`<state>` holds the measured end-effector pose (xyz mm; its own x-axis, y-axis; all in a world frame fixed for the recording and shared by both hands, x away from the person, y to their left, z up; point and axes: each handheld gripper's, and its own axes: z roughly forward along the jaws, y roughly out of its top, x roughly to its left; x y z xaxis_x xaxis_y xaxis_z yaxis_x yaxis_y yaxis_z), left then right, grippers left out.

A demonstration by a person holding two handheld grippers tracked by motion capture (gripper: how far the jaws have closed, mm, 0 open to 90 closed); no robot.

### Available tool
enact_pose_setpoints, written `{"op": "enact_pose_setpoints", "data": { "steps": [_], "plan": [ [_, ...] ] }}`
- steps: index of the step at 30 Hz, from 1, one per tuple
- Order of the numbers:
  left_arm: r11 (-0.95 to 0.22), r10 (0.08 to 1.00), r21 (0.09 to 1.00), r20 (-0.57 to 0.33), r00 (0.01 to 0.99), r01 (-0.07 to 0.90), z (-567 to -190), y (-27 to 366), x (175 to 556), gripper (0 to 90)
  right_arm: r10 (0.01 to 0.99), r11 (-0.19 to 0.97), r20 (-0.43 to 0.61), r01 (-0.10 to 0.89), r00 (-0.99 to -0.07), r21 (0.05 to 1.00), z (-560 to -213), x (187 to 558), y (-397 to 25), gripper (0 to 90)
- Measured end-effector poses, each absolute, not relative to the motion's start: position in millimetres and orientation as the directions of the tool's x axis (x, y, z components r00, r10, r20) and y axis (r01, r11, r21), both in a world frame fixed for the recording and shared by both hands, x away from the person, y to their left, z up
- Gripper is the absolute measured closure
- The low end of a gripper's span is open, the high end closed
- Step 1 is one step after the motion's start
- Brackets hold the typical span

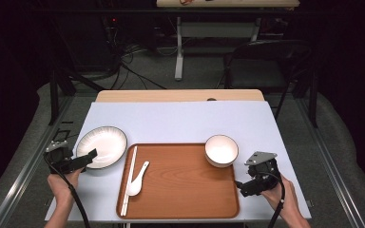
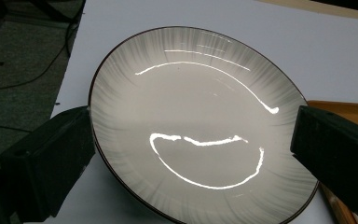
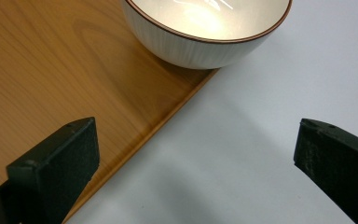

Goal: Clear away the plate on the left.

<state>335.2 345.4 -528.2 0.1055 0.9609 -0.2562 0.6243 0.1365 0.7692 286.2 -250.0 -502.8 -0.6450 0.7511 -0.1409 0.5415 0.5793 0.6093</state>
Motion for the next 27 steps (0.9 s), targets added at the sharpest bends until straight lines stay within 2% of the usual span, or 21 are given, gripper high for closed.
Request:
{"op": "enact_pose_setpoints", "data": {
  "steps": [2, 8, 15, 27],
  "plan": [
    [0.152, 0.959, 0.760, -0.268, 0.092, 0.631, -531.7, 348.6, 337.2, 0.5, 0.751, 0.581, -0.141, 0.543, -0.646, 0.607, -503.0, 286.3, -249.8, 0.0],
    [0.192, 0.956, 0.747, -0.288, 0.049, 0.637, -542.1, 357.9, 340.9, 13.8, 0.745, 0.592, -0.150, 0.540, -0.650, 0.598, -503.8, 286.2, -248.4, 0.0],
    [0.208, 0.957, 0.732, -0.289, 0.019, 0.649, -549.8, 362.1, 345.5, 25.1, 0.749, 0.589, -0.153, 0.543, -0.645, 0.598, -503.1, 286.4, -250.0, 0.0],
    [0.294, 0.942, 0.699, -0.329, -0.073, 0.651, -562.4, 364.2, 354.7, 57.0, 0.748, 0.593, -0.154, 0.547, -0.645, 0.591, -503.9, 287.2, -249.7, 0.0]
  ]
}}
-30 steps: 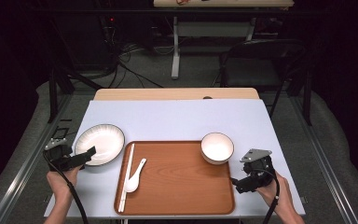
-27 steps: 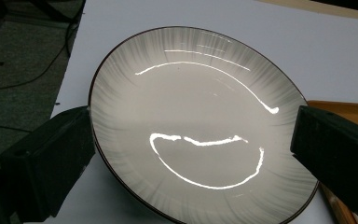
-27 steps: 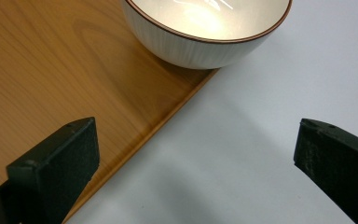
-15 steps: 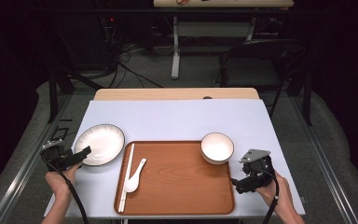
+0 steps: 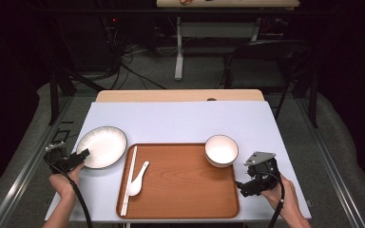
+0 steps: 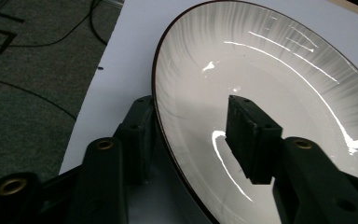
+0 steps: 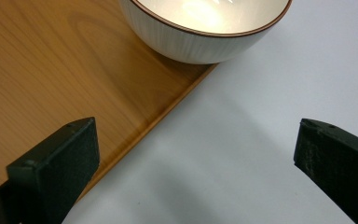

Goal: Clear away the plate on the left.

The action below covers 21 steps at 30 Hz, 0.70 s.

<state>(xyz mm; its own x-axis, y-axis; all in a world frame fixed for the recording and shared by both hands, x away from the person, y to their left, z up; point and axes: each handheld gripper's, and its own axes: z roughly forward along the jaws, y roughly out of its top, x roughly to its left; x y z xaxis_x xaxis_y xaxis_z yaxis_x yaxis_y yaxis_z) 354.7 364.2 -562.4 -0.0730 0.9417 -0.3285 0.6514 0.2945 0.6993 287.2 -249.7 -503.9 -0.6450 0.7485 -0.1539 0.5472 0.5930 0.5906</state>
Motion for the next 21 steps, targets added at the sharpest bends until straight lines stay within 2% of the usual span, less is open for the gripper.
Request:
{"op": "enact_pose_setpoints", "data": {
  "steps": [8, 11, 15, 21],
  "plan": [
    [0.376, 0.913, 0.676, -0.386, -0.130, 0.634, -567.4, 367.1, 356.4, 69.0, 0.748, 0.598, -0.158, 0.549, -0.645, 0.584, -504.6, 287.8, -249.5, 0.0],
    [0.424, 0.890, 0.661, -0.431, -0.149, 0.618, -569.2, 368.9, 356.0, 71.6, 0.749, 0.597, -0.158, 0.552, -0.643, 0.582, -505.2, 288.0, -249.6, 0.0],
    [0.435, 0.886, 0.664, -0.436, -0.158, 0.608, -569.6, 368.5, 355.5, 73.4, 0.751, 0.596, -0.157, 0.555, -0.642, 0.581, -505.4, 288.2, -249.6, 0.0],
    [0.484, 0.856, 0.650, -0.491, -0.162, 0.586, -572.5, 373.2, 352.6, 77.4, 0.752, 0.596, -0.158, 0.558, -0.640, 0.577, -505.5, 288.3, -249.4, 0.0]
  ]
}}
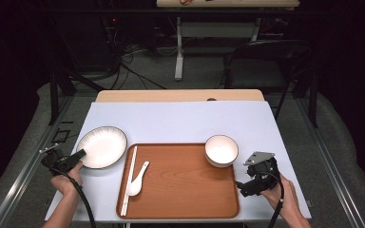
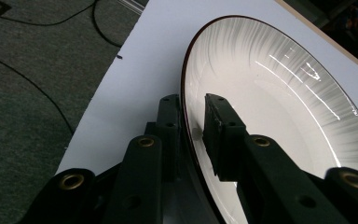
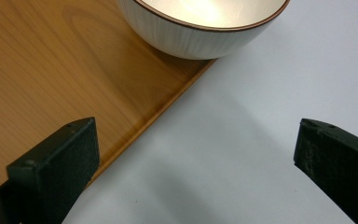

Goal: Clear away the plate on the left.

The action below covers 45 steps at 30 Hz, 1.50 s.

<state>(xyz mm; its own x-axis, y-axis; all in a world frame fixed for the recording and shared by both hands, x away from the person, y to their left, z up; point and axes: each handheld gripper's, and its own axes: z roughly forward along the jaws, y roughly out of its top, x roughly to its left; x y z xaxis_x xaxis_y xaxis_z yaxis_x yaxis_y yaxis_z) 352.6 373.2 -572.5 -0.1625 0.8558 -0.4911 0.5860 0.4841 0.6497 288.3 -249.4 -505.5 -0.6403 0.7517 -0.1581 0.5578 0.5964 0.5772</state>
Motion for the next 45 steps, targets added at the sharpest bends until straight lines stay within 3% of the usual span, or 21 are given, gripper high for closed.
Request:
{"op": "enact_pose_setpoints", "data": {
  "steps": [27, 45],
  "plan": [
    [0.590, 0.773, 0.582, -0.608, -0.183, 0.559, -575.2, 380.9, 350.3, 82.8, 0.758, 0.593, -0.166, 0.561, -0.631, 0.578, -504.4, 288.0, -250.4, 0.6],
    [0.467, 0.854, 0.704, -0.516, -0.066, 0.535, -540.2, 381.1, 348.8, 83.9, 0.759, 0.583, -0.162, 0.548, -0.630, 0.600, -500.8, 286.9, -250.4, 0.6]
  ]
}}
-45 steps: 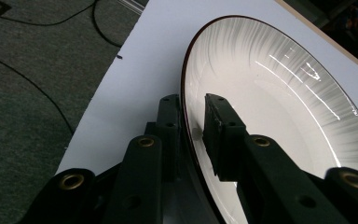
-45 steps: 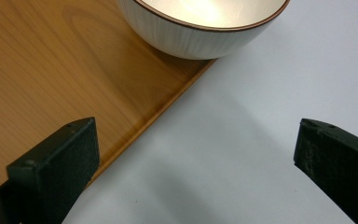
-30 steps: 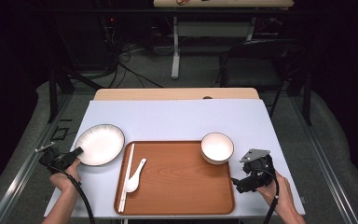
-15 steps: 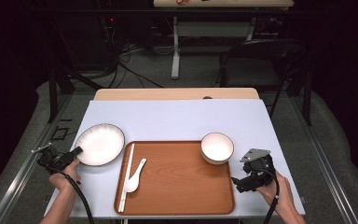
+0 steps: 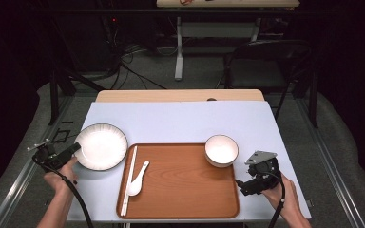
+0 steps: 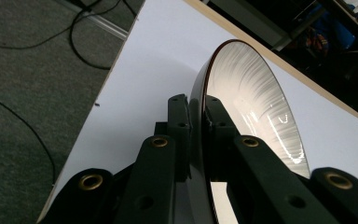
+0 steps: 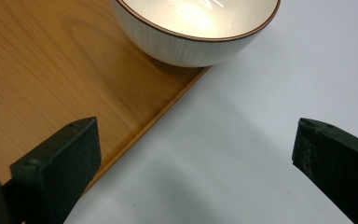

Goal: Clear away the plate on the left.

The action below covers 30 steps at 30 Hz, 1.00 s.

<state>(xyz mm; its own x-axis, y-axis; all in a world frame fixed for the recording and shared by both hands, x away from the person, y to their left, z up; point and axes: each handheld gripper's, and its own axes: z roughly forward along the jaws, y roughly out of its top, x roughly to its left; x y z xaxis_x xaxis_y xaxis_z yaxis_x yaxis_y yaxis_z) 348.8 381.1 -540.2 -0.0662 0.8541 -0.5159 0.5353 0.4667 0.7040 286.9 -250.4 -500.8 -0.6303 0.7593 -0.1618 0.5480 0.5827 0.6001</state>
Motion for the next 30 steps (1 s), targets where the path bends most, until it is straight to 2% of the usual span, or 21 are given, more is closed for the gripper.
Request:
{"op": "enact_pose_setpoints", "data": {
  "steps": [14, 30],
  "plan": [
    [0.419, 0.878, 0.752, -0.478, -0.018, 0.509, -520.2, 383.9, 340.9, 83.2, 0.757, 0.579, -0.153, 0.543, -0.635, 0.608, -500.2, 286.7, -248.7, 0.6],
    [0.369, 0.861, 0.781, -0.491, 0.130, 0.503, -491.8, 362.3, 335.2, 83.0, 0.753, 0.578, -0.148, 0.536, -0.641, 0.615, -498.9, 285.7, -245.8, 0.4]
  ]
}}
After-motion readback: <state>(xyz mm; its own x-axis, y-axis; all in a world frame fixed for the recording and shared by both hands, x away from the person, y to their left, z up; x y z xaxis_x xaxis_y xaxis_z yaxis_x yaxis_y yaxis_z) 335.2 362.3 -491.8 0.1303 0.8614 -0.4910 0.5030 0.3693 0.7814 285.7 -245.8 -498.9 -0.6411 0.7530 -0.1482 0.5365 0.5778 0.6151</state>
